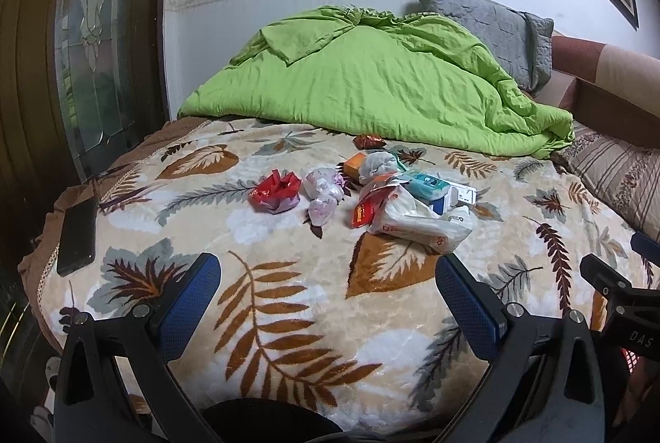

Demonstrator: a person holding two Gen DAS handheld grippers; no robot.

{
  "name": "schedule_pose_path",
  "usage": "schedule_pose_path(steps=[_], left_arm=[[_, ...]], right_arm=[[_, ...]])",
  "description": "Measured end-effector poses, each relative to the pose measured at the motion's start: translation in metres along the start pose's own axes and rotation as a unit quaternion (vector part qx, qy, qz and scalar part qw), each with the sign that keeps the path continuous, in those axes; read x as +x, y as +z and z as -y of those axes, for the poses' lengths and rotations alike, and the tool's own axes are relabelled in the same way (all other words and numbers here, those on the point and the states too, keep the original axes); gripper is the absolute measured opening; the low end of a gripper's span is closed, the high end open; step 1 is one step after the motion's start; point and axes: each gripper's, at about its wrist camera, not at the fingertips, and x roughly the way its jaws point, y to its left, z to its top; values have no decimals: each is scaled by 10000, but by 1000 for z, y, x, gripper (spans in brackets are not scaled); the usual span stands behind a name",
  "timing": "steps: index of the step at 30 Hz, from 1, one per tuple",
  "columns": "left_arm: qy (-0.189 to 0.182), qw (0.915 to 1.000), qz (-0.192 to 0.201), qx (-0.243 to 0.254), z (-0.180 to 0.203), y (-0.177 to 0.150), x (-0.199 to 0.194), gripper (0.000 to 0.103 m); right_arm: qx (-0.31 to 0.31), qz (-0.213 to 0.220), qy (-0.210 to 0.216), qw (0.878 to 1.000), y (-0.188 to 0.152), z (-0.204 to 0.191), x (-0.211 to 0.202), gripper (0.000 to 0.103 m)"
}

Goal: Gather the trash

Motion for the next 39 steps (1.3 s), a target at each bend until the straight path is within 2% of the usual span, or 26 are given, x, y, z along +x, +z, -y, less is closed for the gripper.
schedule_pose_path(steps=[34,37,39], left_arm=[[-28,10000,-37,-55,-5,0,2,103],[-97,9998,-132,-128,-7,0,4,103],[-281,9984,-340,-348,-14,1,10,103]], right_arm=[[-4,-22,10,10000,1,-1,2,103],[-22,-74,158,9998,-2,-1,4,103],[-28,-176,407,9990,-3,0,7,103]])
